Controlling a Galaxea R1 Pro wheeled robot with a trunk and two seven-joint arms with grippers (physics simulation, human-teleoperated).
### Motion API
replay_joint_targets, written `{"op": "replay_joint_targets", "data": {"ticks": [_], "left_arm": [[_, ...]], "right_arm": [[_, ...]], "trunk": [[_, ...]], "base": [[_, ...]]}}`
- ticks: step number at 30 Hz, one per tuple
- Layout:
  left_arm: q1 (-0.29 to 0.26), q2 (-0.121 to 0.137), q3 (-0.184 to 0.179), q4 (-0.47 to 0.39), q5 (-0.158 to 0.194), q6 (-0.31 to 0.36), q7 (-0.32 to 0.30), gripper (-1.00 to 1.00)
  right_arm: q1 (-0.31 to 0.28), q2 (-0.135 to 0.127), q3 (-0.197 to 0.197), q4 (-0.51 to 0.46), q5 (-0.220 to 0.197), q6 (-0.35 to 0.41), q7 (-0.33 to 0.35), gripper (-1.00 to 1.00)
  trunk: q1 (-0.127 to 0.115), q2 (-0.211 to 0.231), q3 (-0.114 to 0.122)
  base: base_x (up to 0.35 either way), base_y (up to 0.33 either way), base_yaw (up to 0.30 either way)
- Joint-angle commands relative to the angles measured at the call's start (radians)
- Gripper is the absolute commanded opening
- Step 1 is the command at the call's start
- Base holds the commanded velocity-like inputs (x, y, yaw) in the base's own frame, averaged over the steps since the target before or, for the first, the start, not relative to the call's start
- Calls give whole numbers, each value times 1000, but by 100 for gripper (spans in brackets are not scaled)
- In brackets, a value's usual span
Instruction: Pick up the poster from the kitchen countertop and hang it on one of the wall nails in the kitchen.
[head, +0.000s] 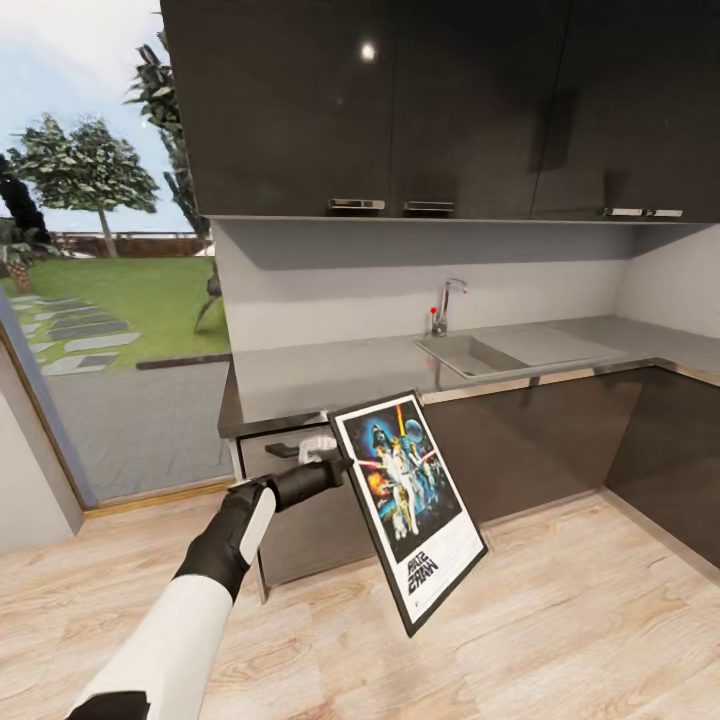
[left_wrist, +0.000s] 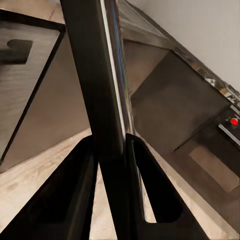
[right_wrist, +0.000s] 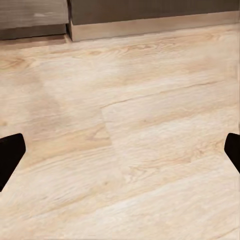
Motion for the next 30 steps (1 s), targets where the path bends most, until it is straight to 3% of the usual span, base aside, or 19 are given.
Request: {"op": "replay_joint_targets", "data": {"ticks": [1, 4, 6, 9, 12, 16, 20, 22, 23, 25, 27, 30], "left_arm": [[-1, -1, 2, 8, 8, -9, 14, -100], [-1, -1, 1, 20, 8, -49, 32, -100], [-1, -1, 0, 39, 8, -86, 44, -100], [-1, -1, -3, 51, 10, -105, 51, -100], [-1, -1, -5, 57, 12, -109, 54, -100], [-1, -1, -19, 71, 13, -113, 55, -100], [-1, -1, -36, 74, 19, -112, 56, -100], [-1, -1, -54, 75, 50, -110, 55, -100], [-1, -1, -76, 74, 86, -109, 55, -100], [-1, -1, -110, 71, 131, -109, 55, -100], [-1, -1, -202, 65, 225, -110, 74, -100], [-1, -1, -282, 39, 314, -112, 157, -100]], "right_arm": [[-1, 12, 14, -12, 37, 0, -40, 100], [-1, 30, 32, -23, 96, 7, -97, 100], [-1, 67, 43, -37, 145, 21, -187, 100], [-1, 106, 49, -85, 173, 76, -278, 100], [-1, 117, 51, -131, 188, 136, -303, 100], [-1, 149, 53, -236, 202, 264, -324, 100], [-1, 183, 75, -283, 206, 302, -337, 100], [-1, 191, 117, -306, 207, 321, -366, 100], [-1, 195, 153, -321, 207, 343, -400, 100], [-1, 197, 191, -339, 206, 371, -440, 100], [-1, 199, 255, -377, 203, 414, -513, 100], [-1, 200, 290, -404, 200, 432, -549, 100]], "trunk": [[0, -1, -1], [0, -1, -1], [0, -1, -1], [0, -1, -1], [0, -1, -1], [0, -1, -1], [0, -1, -1], [0, -1, -1], [0, -1, -1], [0, -1, -1], [0, -1, -1], [0, -1, -1]], "base": [[0, 0, 0], [0, 0, 0], [0, 0, 0], [0, 0, 0], [0, 0, 0], [0, 0, 0], [0, 0, 0], [0, 0, 0], [0, 0, 0], [0, 0, 0], [0, 0, 0], [0, 0, 0]]}}
